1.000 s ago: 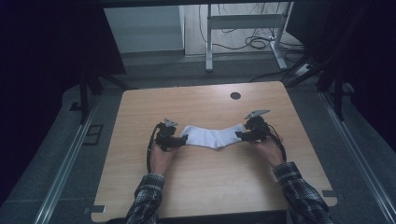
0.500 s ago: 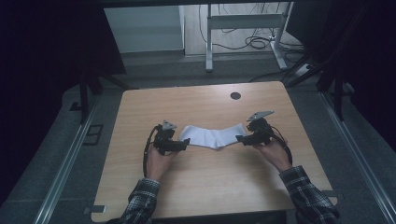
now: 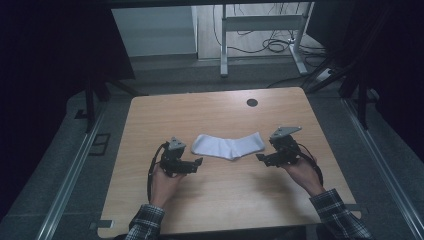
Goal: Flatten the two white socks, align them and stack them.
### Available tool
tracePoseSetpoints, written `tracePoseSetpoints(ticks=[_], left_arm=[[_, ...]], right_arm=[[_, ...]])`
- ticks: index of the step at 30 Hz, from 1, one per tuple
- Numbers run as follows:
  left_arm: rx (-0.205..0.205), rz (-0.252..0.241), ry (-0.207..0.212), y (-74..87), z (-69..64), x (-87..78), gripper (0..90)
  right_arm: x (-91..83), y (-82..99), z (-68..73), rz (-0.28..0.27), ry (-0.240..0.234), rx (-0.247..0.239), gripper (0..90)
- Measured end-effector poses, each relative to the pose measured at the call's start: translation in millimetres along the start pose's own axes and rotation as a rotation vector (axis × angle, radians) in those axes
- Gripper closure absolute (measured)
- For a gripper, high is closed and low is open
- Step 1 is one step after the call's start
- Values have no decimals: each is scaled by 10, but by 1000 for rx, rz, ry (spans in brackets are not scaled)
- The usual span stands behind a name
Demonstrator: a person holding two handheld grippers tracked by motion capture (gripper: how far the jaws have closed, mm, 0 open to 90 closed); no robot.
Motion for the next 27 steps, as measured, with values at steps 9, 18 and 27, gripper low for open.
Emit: tracePoseSetpoints(ticks=[9, 18, 27], left_arm=[[21, 26, 10, 273, -155, -118, 140], [49, 70, 3, 616, -278, -222, 120], [88, 130, -10, 819, -341, -116, 113]], right_arm=[[-126, 268, 17, 1, -8, 6, 145], [-109, 639, -15, 47, 0, 23, 111], [33, 898, -15, 91, -3, -17, 70]])
Point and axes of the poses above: each handheld gripper's, and its own axes: x roughly forward along the jaws, y roughly out of its underside, z roughly to its left, the point moved 7 cm from there along x, roughly forward along the jaws, and after that the axes turned 11 degrees about x, right-handed, at the moved point
